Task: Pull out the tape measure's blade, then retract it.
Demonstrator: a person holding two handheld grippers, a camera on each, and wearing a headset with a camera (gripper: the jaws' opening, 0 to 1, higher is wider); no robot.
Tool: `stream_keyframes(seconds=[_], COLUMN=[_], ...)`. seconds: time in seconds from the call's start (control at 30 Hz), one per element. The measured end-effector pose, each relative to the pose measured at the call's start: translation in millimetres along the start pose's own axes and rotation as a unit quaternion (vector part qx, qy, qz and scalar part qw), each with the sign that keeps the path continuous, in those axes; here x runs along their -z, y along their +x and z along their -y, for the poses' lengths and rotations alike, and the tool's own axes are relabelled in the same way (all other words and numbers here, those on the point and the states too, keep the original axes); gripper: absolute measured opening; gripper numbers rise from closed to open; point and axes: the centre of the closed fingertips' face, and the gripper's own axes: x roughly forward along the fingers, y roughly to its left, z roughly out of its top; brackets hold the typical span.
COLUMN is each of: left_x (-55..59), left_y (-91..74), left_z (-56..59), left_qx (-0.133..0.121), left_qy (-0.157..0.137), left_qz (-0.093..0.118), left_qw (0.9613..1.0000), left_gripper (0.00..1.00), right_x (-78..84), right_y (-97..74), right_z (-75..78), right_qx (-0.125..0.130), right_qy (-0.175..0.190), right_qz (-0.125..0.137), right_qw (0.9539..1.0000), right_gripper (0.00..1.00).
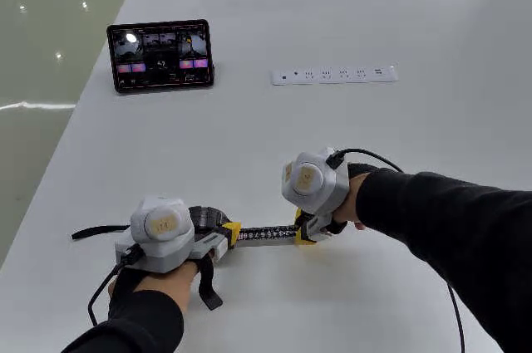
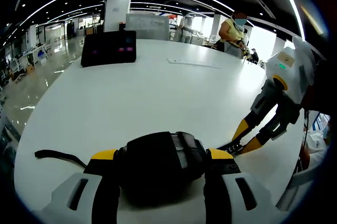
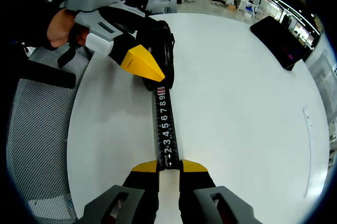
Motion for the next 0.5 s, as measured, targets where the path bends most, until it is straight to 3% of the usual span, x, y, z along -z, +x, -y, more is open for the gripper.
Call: stream_keyframes(seconds=[0.5], left_x=[0.1], left_y=[-0.4], left_z=[1.6], left_qx=[0.009], left_qy=[0.003], left_qz=[-0.002], left_qw=[1.0], left_gripper=[0.6], right_x=[-5.2], right_y=[2.1], right_z=[-2.3], right_qx=[0.001], right_qy=[-0.001], right_qz=[0.008], right_qw=[1.0], right_gripper=[0.1])
